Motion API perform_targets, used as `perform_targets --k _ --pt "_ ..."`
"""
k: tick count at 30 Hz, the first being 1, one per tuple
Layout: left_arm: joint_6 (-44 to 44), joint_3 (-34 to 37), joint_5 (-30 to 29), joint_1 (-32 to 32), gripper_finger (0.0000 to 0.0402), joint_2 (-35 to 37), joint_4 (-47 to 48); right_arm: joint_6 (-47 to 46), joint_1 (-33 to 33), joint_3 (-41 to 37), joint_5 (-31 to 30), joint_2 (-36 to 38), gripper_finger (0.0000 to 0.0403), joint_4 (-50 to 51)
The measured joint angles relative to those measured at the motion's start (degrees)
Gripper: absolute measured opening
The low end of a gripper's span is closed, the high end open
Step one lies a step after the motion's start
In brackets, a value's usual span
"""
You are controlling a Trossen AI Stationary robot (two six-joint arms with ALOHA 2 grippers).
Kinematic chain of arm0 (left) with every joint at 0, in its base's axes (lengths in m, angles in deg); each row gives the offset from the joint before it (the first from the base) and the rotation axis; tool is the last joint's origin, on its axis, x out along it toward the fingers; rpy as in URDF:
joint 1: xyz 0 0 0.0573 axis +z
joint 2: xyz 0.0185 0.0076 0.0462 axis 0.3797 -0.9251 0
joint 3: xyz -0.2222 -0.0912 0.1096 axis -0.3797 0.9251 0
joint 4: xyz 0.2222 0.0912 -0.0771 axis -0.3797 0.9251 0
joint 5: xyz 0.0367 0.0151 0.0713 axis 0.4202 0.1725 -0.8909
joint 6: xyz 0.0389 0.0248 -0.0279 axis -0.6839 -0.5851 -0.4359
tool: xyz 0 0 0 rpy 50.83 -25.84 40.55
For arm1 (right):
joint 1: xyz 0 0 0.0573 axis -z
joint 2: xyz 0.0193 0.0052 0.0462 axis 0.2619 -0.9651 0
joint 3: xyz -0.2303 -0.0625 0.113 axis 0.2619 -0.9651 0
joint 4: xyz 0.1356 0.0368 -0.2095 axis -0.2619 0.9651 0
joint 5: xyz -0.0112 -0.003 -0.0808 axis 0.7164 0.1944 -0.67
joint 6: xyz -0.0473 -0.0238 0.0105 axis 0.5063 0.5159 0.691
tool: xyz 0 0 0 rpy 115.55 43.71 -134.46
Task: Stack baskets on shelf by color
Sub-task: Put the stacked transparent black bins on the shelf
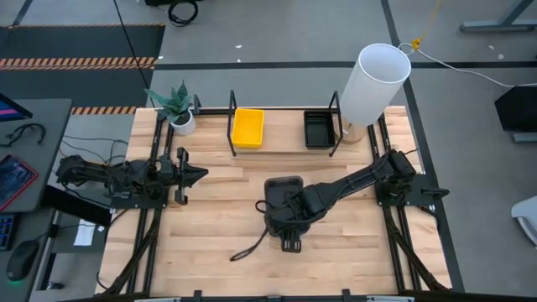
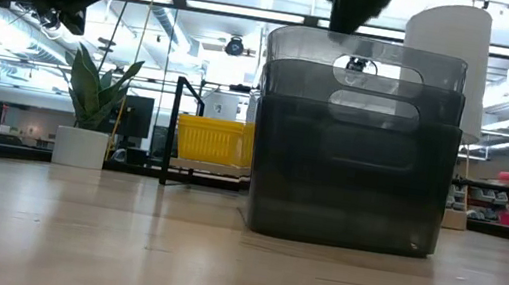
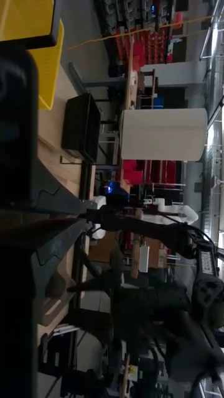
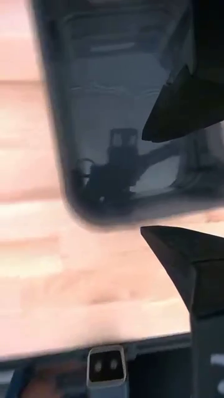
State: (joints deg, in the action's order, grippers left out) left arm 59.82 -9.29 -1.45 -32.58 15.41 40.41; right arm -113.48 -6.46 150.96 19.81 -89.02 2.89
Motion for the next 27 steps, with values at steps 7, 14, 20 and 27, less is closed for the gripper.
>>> perform_targets --k 7,14,20,27 --pt "0.00 0.00 0.00 0.01 0.0036 0.00 0.00 0.08 -5.69 -3.67 -13.54 -0.04 0.0232 -1.52" --pt "0.00 0.00 0.00 0.01 0.0028 0.00 0.00 -1.79 -5.64 -9.74 -11.12 -0.02 0.0223 -2.73" --pt "0.00 0.00 0.00 0.02 0.0027 0.00 0.00 0.18 -2.82 -13.48 -7.36 0.30 0.0210 -5.75" --pt "0.00 0.00 0.00 0.01 0.0036 0.00 0.00 3.84 -1.26 -14.27 -4.71 0.34 0.0186 -8.13"
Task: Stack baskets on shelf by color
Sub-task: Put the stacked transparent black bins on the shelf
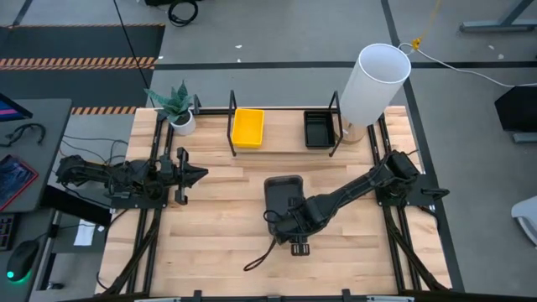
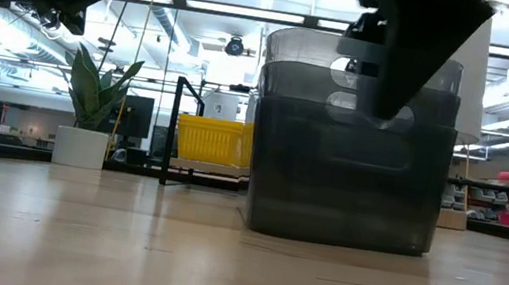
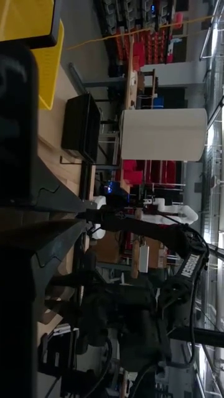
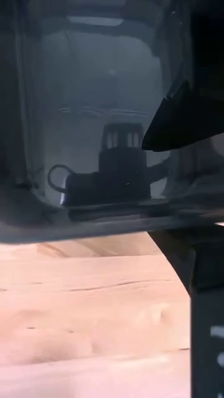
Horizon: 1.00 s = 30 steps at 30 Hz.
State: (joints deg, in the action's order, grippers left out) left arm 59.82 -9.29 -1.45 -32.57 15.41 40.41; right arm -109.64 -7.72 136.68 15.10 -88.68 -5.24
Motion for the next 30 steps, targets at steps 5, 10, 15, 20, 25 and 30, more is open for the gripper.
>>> perform_targets --k 5,10,15,20,25,30 --pt "0.00 0.00 0.00 0.02 0.0031 0.00 0.00 -0.69 -0.44 -2.01 -0.84 -0.70 0.0139 -2.92" --pt "0.01 0.00 0.00 0.01 0.0025 0.00 0.00 -0.88 -0.72 -2.81 0.00 -0.56 0.0091 -2.90" --pt "0.00 0.00 0.00 0.02 0.0030 0.00 -0.02 0.01 -0.24 -1.15 1.61 -0.52 0.0027 -1.85" --pt "0.00 0.00 0.00 0.02 0.0036 0.00 0.01 -0.32 0.33 2.58 4.96 -0.52 0.0017 0.69" --pt "0.01 0.00 0.00 0.01 0.0031 0.00 0.00 0.49 -0.21 7.67 4.95 -0.45 0.0012 1.88" --pt "0.00 0.00 0.00 0.01 0.0025 0.00 0.00 1.57 -0.78 10.95 3.61 -0.45 0.0012 3.42"
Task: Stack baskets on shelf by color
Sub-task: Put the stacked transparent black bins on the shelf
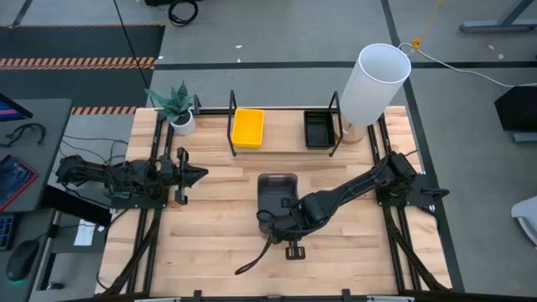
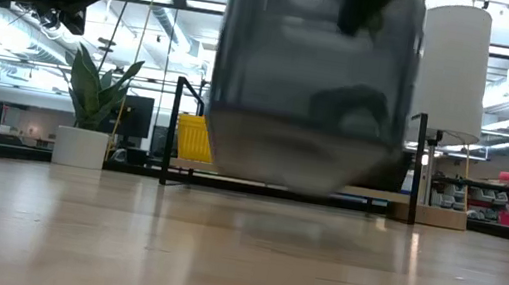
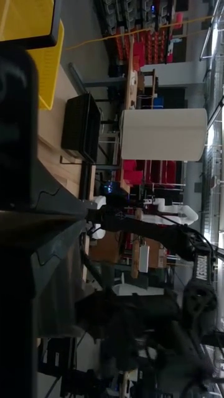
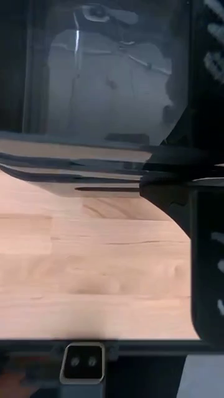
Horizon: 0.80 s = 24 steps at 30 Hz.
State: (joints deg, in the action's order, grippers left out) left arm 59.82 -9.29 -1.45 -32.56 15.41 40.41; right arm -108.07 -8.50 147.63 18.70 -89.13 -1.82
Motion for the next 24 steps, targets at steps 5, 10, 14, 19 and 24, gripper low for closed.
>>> perform_targets --k 5,10,14,19,24 --pt "0.01 0.00 0.00 -0.02 0.0031 0.00 0.00 1.10 -0.04 5.84 -3.55 0.01 0.0012 3.21" --pt "0.00 0.00 0.00 0.01 0.0036 0.00 0.00 2.55 -0.02 12.41 -7.54 0.02 0.0012 8.80" --pt "0.01 0.00 0.00 0.01 0.0032 0.00 0.00 3.05 0.63 17.18 -13.14 0.07 0.0012 12.70" --pt "0.00 0.00 0.00 0.00 0.0026 0.00 0.00 6.26 2.18 21.58 -16.87 0.08 0.0012 16.59" --pt "0.01 0.00 0.00 0.01 0.0029 0.00 0.00 12.69 6.49 22.08 -16.74 0.11 0.0012 17.92"
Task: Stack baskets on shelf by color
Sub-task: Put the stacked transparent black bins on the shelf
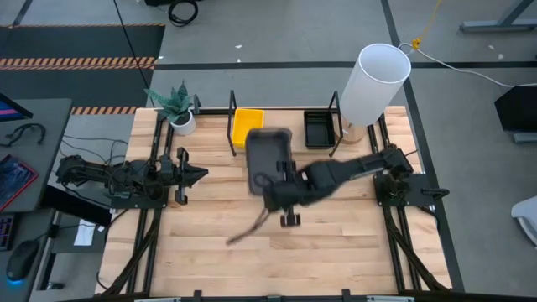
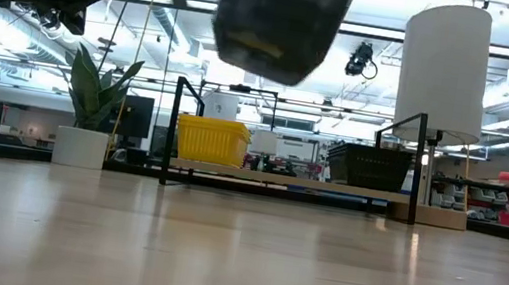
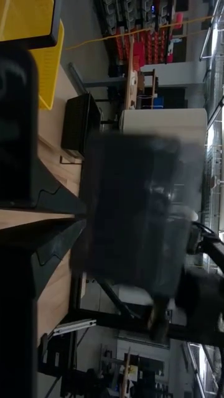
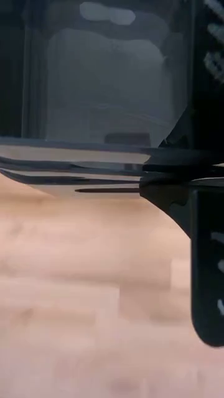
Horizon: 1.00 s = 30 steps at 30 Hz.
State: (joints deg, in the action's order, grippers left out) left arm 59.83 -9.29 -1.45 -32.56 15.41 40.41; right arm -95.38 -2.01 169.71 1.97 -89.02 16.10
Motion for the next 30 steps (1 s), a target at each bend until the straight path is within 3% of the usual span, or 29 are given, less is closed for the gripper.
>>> perform_targets --k 10,22,30 --pt "-0.01 0.00 0.00 0.00 0.0032 0.00 0.00 2.99 14.10 -0.04 1.39 0.00 0.0012 10.34" --pt "-0.01 0.00 -0.01 -0.01 0.0031 0.00 0.00 14.48 23.49 -0.09 4.66 0.00 0.0013 9.49" --pt "-0.01 0.00 0.00 -0.02 0.0033 0.00 0.00 17.10 26.74 -3.50 6.33 0.00 0.0014 4.46"
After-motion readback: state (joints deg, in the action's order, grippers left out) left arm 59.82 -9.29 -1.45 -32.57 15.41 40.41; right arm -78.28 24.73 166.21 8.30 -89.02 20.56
